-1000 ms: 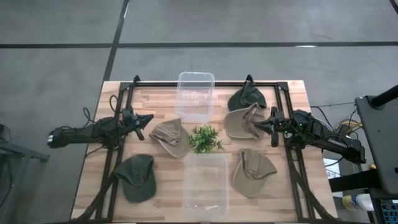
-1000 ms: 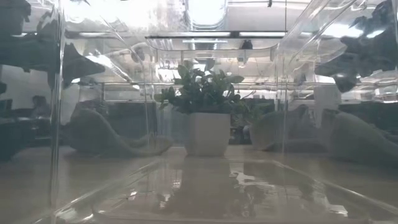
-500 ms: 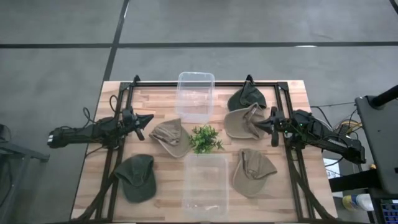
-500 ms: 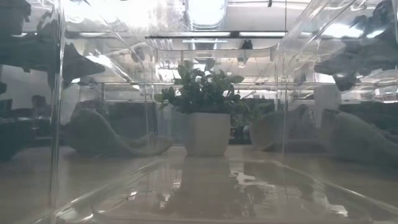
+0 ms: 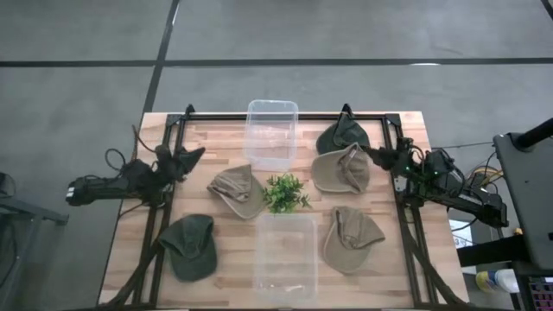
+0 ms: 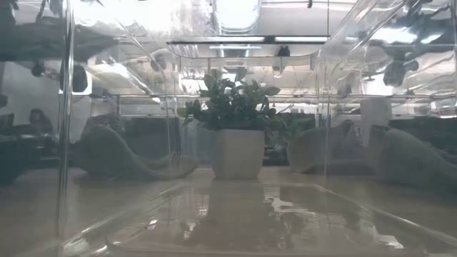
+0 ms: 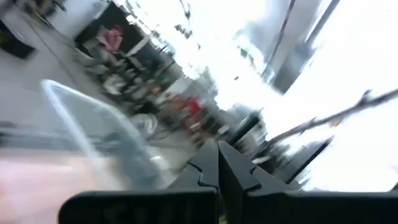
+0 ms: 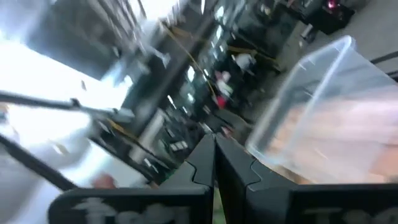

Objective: Pick & Place hat
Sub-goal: Put the bottom brown cap into the top transparent bin

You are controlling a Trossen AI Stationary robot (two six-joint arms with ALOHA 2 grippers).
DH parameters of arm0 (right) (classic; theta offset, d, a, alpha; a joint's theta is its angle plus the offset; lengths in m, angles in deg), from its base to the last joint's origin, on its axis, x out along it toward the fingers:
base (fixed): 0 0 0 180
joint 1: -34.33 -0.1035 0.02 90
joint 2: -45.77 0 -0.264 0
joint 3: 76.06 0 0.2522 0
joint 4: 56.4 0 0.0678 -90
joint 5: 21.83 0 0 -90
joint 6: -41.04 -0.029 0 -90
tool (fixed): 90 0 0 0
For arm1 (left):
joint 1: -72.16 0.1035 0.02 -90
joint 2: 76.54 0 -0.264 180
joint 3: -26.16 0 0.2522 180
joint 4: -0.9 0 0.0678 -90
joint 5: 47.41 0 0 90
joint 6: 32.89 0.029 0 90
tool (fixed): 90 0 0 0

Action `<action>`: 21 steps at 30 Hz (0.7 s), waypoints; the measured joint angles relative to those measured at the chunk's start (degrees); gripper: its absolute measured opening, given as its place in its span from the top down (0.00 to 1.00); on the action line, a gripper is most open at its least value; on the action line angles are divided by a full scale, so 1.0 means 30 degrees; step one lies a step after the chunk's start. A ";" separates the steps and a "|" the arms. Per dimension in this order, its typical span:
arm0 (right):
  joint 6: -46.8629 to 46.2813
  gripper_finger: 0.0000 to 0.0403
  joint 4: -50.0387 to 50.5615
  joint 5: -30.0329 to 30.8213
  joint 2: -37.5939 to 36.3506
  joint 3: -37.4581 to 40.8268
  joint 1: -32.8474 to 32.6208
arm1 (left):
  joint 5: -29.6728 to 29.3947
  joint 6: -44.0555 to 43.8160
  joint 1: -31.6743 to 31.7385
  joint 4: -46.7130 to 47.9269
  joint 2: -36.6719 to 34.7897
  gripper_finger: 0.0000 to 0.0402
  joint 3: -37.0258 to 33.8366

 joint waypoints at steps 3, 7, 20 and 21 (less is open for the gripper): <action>-0.0692 0.98 -0.0583 0.0625 0.0000 0.0003 0.0007 | 0.0009 -0.1977 0.0000 -0.1572 0.0000 1.00 0.0015; -0.1921 0.98 -0.0587 -0.1019 0.0000 0.0003 -0.0003 | 0.0009 -0.3617 0.0000 -0.2664 0.0000 1.00 0.0022; -0.9486 0.89 0.7942 -1.0244 0.2015 -0.3124 -0.0046 | -0.0078 -0.8573 0.0000 -0.2907 0.0110 1.00 0.0074; -0.9577 0.87 0.9583 -1.0810 0.2581 -0.3841 -0.0126 | -0.0070 -0.9039 0.0000 -0.2924 0.0135 1.00 0.0088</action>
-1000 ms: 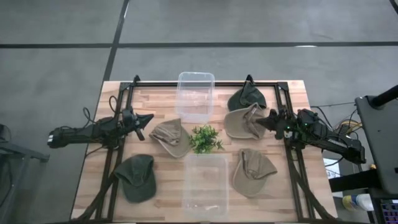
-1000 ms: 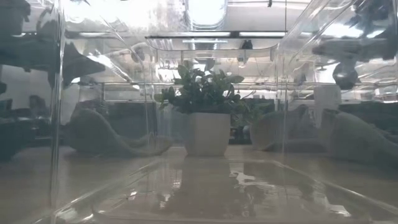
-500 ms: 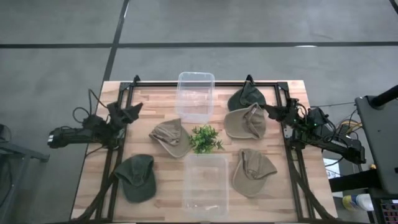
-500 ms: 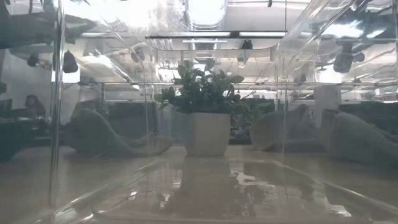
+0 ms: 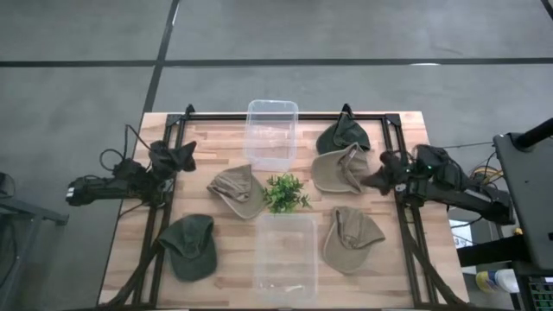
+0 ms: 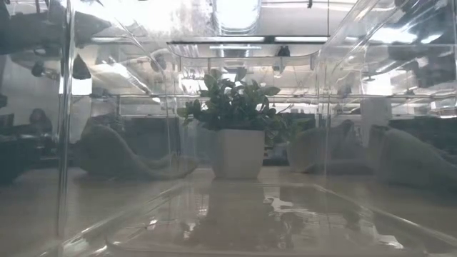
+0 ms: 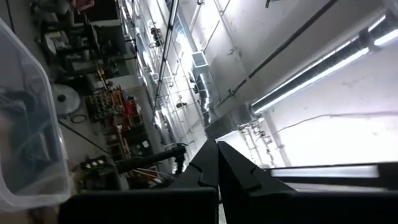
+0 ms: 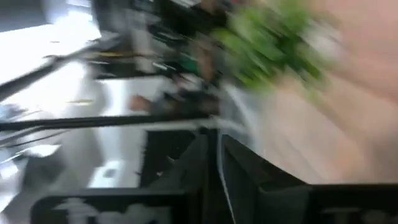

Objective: Pick & Place hat
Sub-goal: Put the bottom brown cap into the top transparent bin

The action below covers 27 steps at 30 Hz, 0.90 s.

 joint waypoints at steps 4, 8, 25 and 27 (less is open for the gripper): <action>-0.0016 0.75 0.5071 -0.2161 0.2712 -0.2869 -0.0451 | 0.0231 -0.0669 0.0000 0.0005 0.0003 1.00 0.0006; -0.0030 0.63 0.8850 -0.3765 0.5766 -0.5900 -0.1466 | -0.0391 -0.1111 -0.0007 0.0008 0.0071 1.00 0.0006; -0.3681 0.49 1.3833 -0.4215 1.7737 -1.2970 -1.3016 | -0.0926 -0.1536 0.0000 0.0070 0.0113 1.00 0.0014; -0.4120 0.49 1.3837 -0.4080 1.9055 -1.3414 -1.4564 | -0.0881 -0.1518 0.0000 0.0063 0.0113 1.00 0.0014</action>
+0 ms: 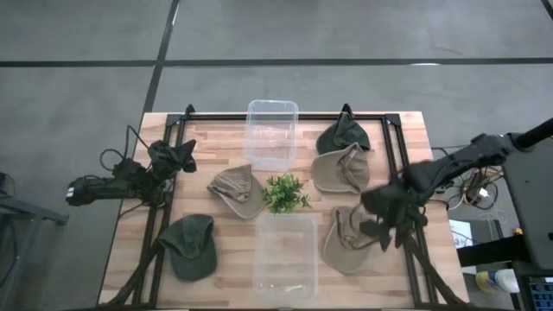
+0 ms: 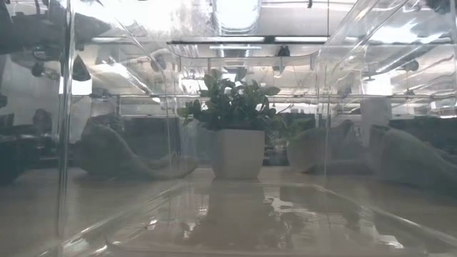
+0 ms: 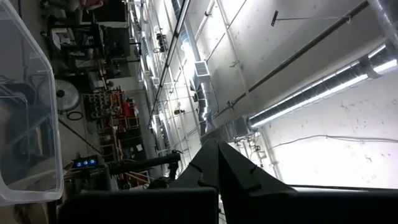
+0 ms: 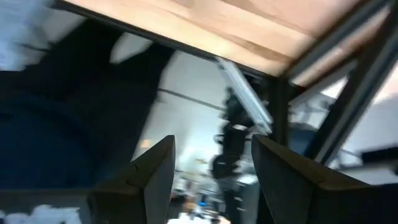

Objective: Pick & Place hat
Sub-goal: Put the bottom brown cap into the top transparent bin

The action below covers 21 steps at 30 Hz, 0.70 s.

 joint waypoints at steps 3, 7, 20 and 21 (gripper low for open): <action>-0.0724 0.49 -0.0081 0.1612 0.1695 -0.0813 -0.1737 | 0.0115 0.0058 0.0000 0.0015 0.0000 1.00 0.0000; -0.2598 0.49 -0.0887 0.4989 0.3227 -0.1295 -0.3157 | -0.0175 0.0136 0.0000 0.0030 0.0000 1.00 0.0000; -0.6699 0.49 -0.3616 0.9862 0.7001 -0.0214 -0.5845 | -0.0730 -0.0024 0.0000 -0.0015 0.0000 1.00 0.0000; -0.6723 0.49 -0.3660 0.9861 0.7288 -0.0213 -0.6007 | -0.0730 -0.0019 0.0000 -0.0015 0.0000 1.00 0.0000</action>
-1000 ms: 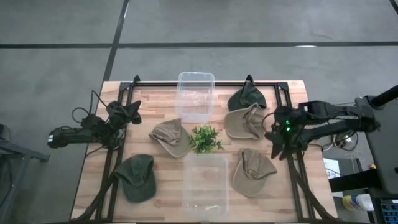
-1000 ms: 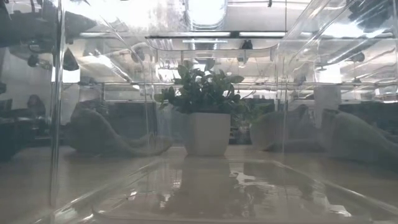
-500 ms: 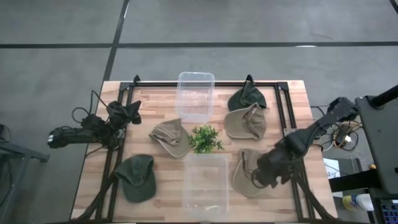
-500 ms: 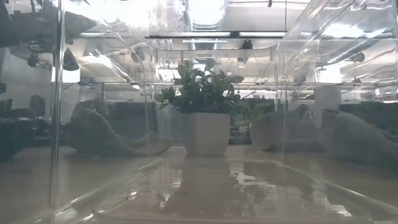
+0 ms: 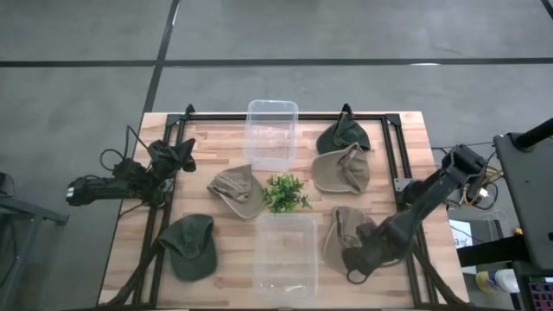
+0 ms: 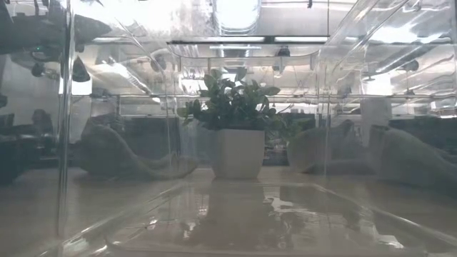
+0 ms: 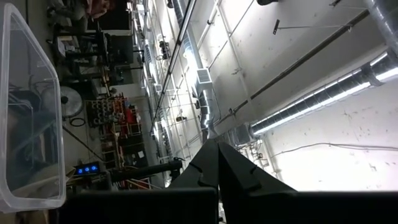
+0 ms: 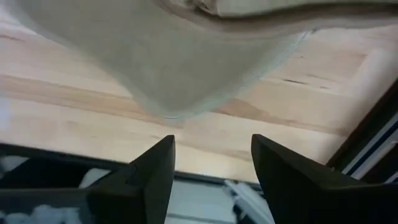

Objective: Pick & Place hat
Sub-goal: Put the bottom brown cap into the top transparent bin

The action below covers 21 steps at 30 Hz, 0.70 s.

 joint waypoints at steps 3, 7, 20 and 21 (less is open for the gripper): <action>-0.0416 0.49 -0.0084 -0.0024 0.0743 0.0000 -0.0362 | -0.0058 0.0000 0.0000 0.0007 0.0000 1.00 0.0000; -0.0888 0.49 -0.0193 0.0102 0.1594 0.0000 -0.0701 | -0.0119 0.0022 0.0000 0.0015 0.0000 1.00 0.0000; -0.1524 0.49 -0.1214 0.2066 0.2469 0.0055 -0.0777 | -0.0168 -0.0036 0.0000 0.0007 0.0000 1.00 0.0000; -0.1719 0.49 -0.1350 0.2073 0.2469 0.0103 -0.0803 | -0.0168 -0.0038 0.0000 0.0007 0.0000 1.00 0.0000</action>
